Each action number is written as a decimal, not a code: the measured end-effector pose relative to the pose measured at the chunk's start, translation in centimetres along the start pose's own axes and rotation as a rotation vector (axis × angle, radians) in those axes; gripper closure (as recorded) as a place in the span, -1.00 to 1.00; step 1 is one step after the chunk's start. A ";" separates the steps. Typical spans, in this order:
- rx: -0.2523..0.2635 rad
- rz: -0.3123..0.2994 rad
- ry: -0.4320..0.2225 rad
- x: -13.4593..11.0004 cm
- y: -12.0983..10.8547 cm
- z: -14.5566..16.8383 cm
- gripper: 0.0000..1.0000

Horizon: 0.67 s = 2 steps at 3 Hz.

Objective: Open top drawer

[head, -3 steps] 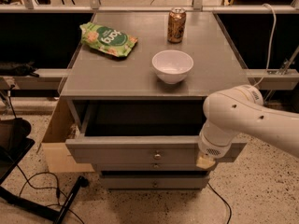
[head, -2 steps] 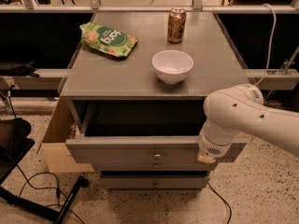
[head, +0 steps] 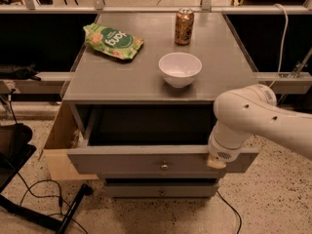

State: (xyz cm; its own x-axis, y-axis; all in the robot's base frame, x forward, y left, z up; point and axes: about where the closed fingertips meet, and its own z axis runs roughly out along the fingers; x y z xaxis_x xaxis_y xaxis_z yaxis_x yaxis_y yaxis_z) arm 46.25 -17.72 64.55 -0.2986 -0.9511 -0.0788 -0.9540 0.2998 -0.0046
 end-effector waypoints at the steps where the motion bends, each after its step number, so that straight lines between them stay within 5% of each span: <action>1: 0.000 0.000 0.000 0.0 -0.3 -0.1 1.00; 2: 0.000 0.000 0.000 -0.1 -0.6 -0.3 1.00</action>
Offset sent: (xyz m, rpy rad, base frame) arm -0.3447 -0.0558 0.0039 0.1862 0.8353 0.0338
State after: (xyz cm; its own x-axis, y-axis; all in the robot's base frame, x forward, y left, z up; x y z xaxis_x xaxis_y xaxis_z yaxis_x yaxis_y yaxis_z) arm 46.84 -17.84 64.87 -0.2986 -0.9511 -0.0788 -0.9540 0.2998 -0.0045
